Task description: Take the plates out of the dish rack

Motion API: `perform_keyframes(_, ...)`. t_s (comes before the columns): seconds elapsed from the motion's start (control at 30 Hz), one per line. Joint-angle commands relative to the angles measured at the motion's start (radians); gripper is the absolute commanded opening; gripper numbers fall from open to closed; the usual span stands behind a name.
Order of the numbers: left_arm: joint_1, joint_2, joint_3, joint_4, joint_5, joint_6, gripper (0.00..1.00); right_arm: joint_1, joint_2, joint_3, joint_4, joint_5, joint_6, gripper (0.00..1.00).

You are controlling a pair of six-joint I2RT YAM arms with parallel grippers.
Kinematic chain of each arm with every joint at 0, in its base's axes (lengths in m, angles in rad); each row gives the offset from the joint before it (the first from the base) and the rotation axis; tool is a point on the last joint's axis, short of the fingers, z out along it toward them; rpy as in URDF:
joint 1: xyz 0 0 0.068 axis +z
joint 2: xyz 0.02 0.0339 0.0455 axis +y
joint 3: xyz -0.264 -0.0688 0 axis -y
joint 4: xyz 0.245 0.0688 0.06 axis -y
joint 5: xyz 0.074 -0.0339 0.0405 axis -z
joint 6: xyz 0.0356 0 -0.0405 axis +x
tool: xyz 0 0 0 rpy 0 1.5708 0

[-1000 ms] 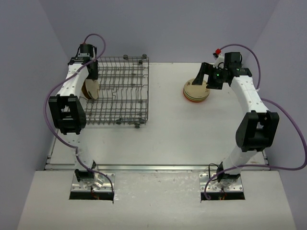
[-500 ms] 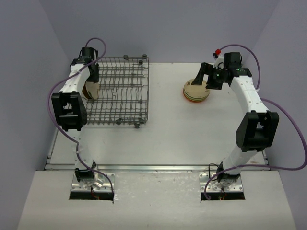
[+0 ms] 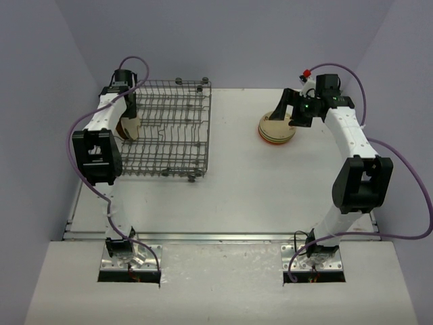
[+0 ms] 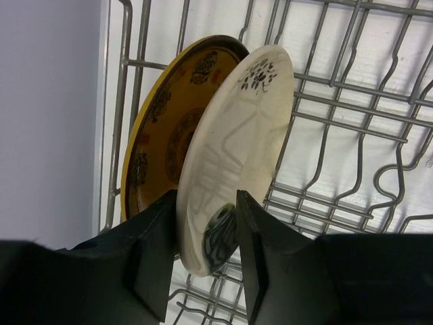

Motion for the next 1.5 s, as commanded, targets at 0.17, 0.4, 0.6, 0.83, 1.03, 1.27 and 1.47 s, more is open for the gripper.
perform_keyframes(0.17,-0.001,-0.005,-0.041,0.029,0.121,-0.035,0.37,0.001,0.006,0.041,0.019,-0.016,0.004,0.99)
perform_keyframes(0.4,-0.001,-0.027,-0.037,0.028,0.116,-0.054,0.22,0.001,0.012,0.049,0.017,-0.025,0.006,0.99)
perform_keyframes(0.6,-0.001,-0.048,-0.035,0.028,0.077,-0.048,0.15,0.002,0.011,0.051,0.016,-0.034,0.009,0.99)
perform_keyframes(0.83,-0.003,-0.096,-0.016,0.032,0.071,-0.029,0.09,0.001,0.004,0.044,0.016,-0.035,0.006,0.99)
perform_keyframes(1.03,-0.013,-0.157,0.095,-0.031,0.092,-0.007,0.06,0.001,0.005,0.054,0.019,-0.049,0.008,0.99)
perform_keyframes(1.27,-0.050,-0.303,0.119,-0.059,0.250,0.022,0.01,0.003,-0.030,0.011,0.118,-0.219,0.040,0.99)
perform_keyframes(1.47,-0.055,-0.486,-0.135,0.026,0.914,-0.047,0.00,0.038,-0.153,-0.145,0.388,-0.404,0.098,0.96)
